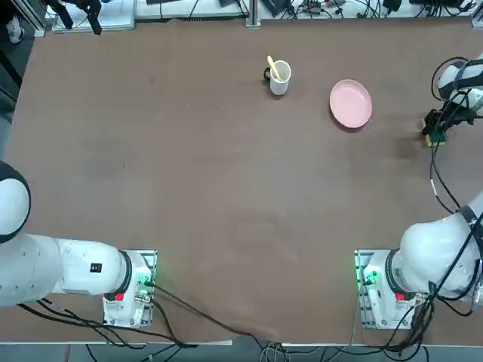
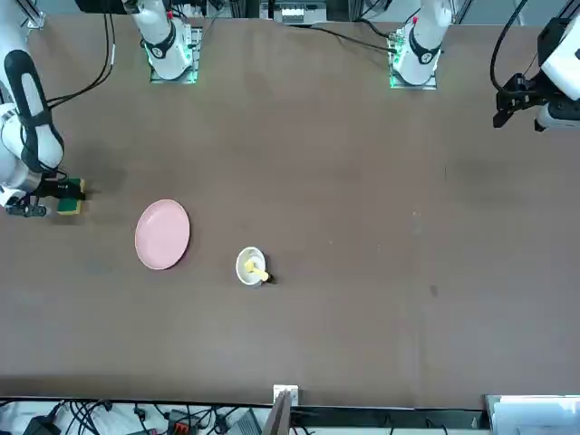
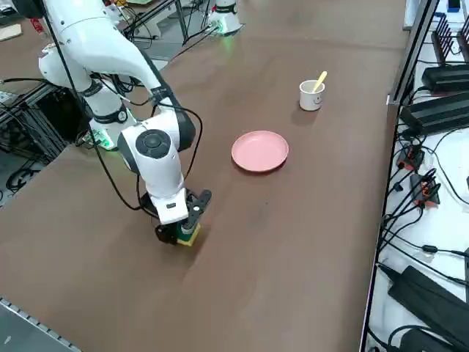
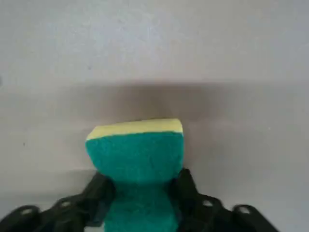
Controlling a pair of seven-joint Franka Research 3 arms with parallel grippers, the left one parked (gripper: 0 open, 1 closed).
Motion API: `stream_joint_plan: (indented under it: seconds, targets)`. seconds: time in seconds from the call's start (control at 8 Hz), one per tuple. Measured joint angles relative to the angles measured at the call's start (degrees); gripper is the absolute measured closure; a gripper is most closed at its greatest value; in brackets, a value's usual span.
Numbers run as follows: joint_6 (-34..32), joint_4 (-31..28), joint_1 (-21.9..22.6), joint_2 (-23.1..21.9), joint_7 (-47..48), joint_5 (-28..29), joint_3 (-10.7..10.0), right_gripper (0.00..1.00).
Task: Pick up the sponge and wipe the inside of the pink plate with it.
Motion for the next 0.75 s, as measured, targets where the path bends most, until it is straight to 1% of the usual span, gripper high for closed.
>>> stream_joint_plan:
  seconds: [0.12,0.38,0.5,0.62,0.75]
  targets:
    - [0.0,0.3,0.0,-0.2,0.0,0.0,0.2,0.57]
    - [-1.1,1.1,0.4,-1.9,0.0,0.0,0.8,0.63]
    - [-3.0,2.1,1.2,-3.4,0.0,0.0,1.0,0.63]
    - [-6.1,3.3,2.9,-5.4,0.6,0.1,1.2,0.63]
    - [-9.7,4.7,5.7,-7.4,3.3,0.3,1.4,0.63]
